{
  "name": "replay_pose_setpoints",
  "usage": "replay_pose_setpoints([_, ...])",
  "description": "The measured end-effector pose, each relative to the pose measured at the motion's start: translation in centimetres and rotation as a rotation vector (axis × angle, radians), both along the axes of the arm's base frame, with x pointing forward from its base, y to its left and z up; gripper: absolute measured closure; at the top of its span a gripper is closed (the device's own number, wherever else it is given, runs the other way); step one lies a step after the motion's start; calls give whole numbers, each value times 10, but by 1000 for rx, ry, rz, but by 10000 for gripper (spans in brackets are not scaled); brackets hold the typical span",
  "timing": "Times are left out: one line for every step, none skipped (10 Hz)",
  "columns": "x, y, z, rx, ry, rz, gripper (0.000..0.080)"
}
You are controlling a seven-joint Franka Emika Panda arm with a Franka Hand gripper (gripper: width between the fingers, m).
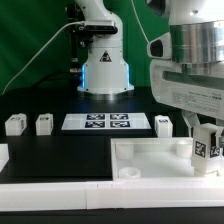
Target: Assemble one leg
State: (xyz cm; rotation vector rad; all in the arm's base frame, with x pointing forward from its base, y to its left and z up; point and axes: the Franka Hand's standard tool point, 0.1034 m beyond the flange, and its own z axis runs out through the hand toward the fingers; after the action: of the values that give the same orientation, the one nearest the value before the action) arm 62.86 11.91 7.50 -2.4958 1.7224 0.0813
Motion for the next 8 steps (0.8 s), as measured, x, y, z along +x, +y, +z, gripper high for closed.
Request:
replay_pose_setpoints([0, 1, 0, 6, 10, -78, 506])
replay_pose_setpoints([0, 1, 0, 8, 14, -115, 506])
replay_pose_setpoints([0, 1, 0, 12, 23, -182, 506])
replay_pose_setpoints([0, 1, 0, 11, 20, -157, 502])
replay_pose_setpoints([0, 2, 0, 12, 20, -154, 502])
replay_pose_setpoints([0, 3, 0, 12, 20, -152, 279])
replay_pose_setpoints([-1, 3, 0, 11, 17, -131, 279])
replay_pose_setpoints([-1, 3, -1, 10, 16, -98, 177])
